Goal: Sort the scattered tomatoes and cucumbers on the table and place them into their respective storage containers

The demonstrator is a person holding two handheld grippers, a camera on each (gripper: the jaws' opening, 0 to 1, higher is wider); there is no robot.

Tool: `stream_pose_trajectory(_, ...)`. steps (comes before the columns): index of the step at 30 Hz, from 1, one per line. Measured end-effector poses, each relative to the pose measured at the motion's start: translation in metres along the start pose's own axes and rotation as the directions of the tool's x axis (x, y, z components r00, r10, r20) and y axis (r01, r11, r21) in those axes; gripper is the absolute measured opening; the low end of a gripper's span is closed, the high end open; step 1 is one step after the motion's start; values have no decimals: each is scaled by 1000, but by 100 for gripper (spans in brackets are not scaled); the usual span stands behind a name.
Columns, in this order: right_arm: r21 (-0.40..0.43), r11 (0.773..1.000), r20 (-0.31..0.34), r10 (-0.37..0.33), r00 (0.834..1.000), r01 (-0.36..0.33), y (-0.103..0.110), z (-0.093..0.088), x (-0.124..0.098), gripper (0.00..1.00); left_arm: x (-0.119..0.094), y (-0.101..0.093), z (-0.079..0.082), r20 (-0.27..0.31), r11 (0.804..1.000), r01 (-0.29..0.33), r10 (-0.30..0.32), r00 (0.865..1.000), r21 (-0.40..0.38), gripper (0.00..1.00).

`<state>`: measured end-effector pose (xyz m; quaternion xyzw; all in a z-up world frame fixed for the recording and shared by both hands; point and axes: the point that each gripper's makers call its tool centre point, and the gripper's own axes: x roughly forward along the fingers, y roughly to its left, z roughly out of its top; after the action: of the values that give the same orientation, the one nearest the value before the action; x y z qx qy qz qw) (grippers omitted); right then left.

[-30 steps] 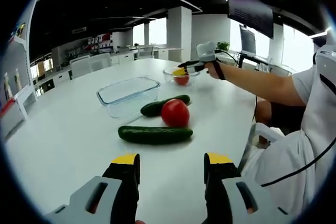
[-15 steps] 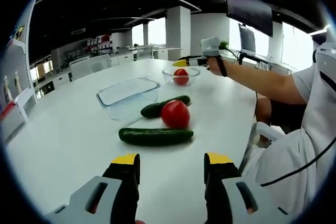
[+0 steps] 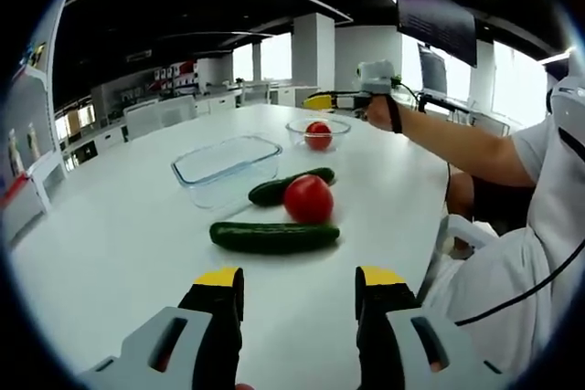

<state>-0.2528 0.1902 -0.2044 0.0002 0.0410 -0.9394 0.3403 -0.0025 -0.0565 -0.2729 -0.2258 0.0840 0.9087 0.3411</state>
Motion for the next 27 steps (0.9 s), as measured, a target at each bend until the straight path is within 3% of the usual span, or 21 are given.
stream_pose_trajectory(7,-45,992,7,115,993,-114,32,9,1,57,1,-2,-3,-9,1000,3,-3,1000,11,49)
stream_pose_trajectory(11,-83,970,-2,227,974,-226,59,9,0,57,0,-3,-3,-9,1000,4,-4,1000,10,49)
stream_pose_trajectory(14,-135,958,8,258,966,-254,71,9,-2,57,0,-3,-4,-9,1000,5,-5,1000,8,49)
stream_pose_trajectory(19,-131,943,1,310,951,-307,85,6,-3,57,-1,-2,-5,-10,1000,4,-4,1000,7,49)
stream_pose_trajectory(22,-121,925,-6,363,932,-361,97,3,-6,57,-1,-2,-4,-8,1000,5,-5,1000,8,49)
stream_pose_trajectory(24,-115,893,-16,436,900,-435,113,-2,-10,62,-1,-2,-5,-9,1000,4,-4,1000,7,49)
stream_pose_trajectory(27,-118,872,-36,475,879,-476,123,-9,-13,63,-1,-1,-6,-12,1000,3,-3,1000,5,49)
